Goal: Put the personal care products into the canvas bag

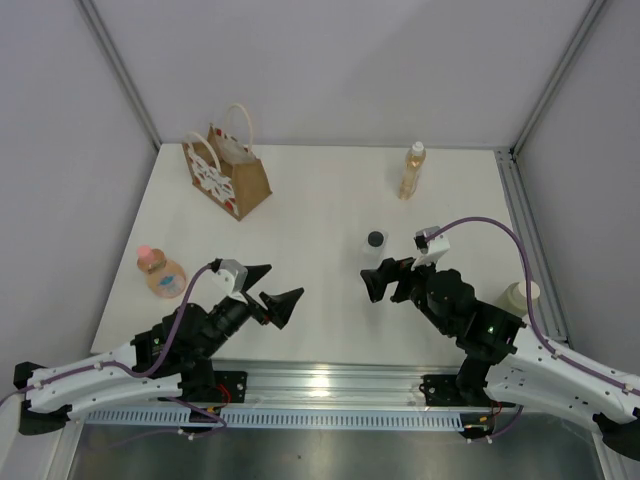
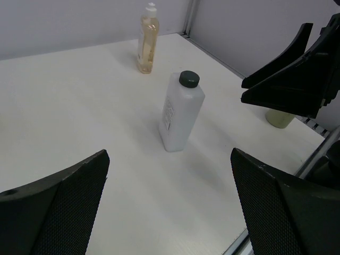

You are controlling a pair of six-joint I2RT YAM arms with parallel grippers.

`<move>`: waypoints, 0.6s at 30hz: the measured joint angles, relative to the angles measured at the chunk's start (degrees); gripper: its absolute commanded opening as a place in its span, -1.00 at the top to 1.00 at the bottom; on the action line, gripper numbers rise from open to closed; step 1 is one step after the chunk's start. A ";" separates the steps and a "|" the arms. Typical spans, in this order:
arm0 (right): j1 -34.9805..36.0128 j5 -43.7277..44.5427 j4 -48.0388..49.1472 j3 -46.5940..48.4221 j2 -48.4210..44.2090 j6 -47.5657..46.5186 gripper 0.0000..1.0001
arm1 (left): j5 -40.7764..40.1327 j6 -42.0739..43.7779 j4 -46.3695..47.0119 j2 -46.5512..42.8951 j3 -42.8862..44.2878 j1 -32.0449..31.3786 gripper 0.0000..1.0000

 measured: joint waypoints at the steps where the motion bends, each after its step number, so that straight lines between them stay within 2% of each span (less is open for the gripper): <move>1: 0.00 0.04 0.00 0.00 0.09 0.17 -0.99 | 0.00 0.00 0.00 0.00 0.00 0.00 -0.98; 6: 0.00 0.55 -0.20 0.00 0.59 0.74 -0.99 | -2.40 0.02 0.28 0.52 0.00 0.00 -0.98; 9: 0.00 1.25 -0.22 0.00 0.35 0.76 -0.99 | -8.66 0.28 2.16 3.93 0.33 -0.02 -0.99; 12: 0.00 0.61 0.85 -0.35 -0.79 0.66 -0.99 | -16.96 -0.37 0.02 10.56 4.68 1.36 -0.99; 15: 0.00 -0.94 2.08 -1.01 -1.73 0.24 -0.99 | -23.93 -2.73 -6.01 17.27 13.66 5.27 -0.98; 18: 0.00 -1.05 2.32 -1.01 -1.62 -0.17 -0.99 | -26.88 -8.39 -14.97 21.70 23.21 14.62 -0.99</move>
